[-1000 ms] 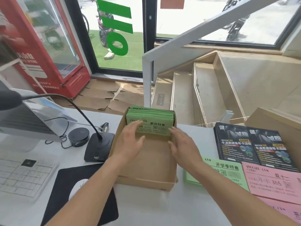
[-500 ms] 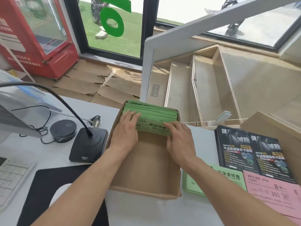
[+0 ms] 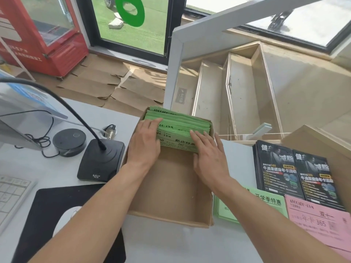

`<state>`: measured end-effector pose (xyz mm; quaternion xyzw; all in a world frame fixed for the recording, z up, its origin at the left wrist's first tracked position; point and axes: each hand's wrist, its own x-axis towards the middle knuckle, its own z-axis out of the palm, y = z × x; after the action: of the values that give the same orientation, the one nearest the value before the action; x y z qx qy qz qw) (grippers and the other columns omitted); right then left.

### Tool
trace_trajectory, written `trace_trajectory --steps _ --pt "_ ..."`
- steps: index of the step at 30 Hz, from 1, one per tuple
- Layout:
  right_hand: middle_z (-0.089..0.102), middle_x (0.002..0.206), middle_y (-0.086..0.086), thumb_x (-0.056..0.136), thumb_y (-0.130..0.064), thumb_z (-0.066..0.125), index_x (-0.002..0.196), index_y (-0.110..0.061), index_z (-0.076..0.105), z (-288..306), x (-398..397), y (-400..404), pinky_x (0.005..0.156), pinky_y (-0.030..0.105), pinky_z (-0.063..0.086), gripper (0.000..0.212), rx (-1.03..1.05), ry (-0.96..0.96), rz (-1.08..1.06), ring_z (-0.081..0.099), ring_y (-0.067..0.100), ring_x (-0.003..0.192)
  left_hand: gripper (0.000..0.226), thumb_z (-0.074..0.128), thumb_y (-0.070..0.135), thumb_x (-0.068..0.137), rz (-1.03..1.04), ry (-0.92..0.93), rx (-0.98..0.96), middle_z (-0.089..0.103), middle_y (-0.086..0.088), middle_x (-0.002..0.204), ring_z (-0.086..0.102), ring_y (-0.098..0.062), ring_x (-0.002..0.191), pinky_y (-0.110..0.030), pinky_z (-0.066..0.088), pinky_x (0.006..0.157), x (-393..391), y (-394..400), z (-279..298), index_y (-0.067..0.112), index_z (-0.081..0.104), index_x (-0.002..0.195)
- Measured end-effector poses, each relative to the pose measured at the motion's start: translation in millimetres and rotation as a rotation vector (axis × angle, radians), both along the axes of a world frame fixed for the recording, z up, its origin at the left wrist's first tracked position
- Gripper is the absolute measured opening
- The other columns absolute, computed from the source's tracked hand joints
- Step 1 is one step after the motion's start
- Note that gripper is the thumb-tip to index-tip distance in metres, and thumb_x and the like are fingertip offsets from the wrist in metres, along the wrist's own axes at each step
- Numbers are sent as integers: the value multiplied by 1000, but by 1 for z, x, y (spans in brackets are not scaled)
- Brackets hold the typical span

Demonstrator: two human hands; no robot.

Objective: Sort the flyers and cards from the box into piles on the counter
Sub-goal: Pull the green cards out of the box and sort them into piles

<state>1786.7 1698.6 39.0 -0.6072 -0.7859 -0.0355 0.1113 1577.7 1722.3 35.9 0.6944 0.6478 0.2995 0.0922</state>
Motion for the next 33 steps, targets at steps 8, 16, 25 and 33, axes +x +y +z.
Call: trace_trajectory --steps 8,16,25,33 --pt "72 87 -3 83 3 57 143 -26 49 2 1 -4 114 30 28 67 -28 97 -5 65 19 84 74 69 -1 74 -17 74 7 62 -2 113 52 -26 110 -39 44 93 -2 3 -4 17 49 143" --pt "72 88 -1 84 1 57 124 -30 53 21 0 -16 86 23 38 51 -40 281 14 60 23 84 74 71 -3 72 -23 84 31 69 4 94 57 -23 95 -33 31 89 -3 1 -1 22 56 140" --pt "58 102 -21 92 7 59 114 -14 65 83 52 -91 77 24 50 31 353 623 162 58 11 90 18 81 32 82 -355 -428 22 65 8 83 63 -12 80 -29 49 71 0 -68 85 29 81 100" --pt "64 103 -20 89 -4 58 109 -24 68 66 160 -222 86 23 46 30 219 672 -60 62 10 99 24 63 46 92 -630 -329 -94 71 23 100 64 6 77 -19 50 65 104 -182 62 34 77 108"
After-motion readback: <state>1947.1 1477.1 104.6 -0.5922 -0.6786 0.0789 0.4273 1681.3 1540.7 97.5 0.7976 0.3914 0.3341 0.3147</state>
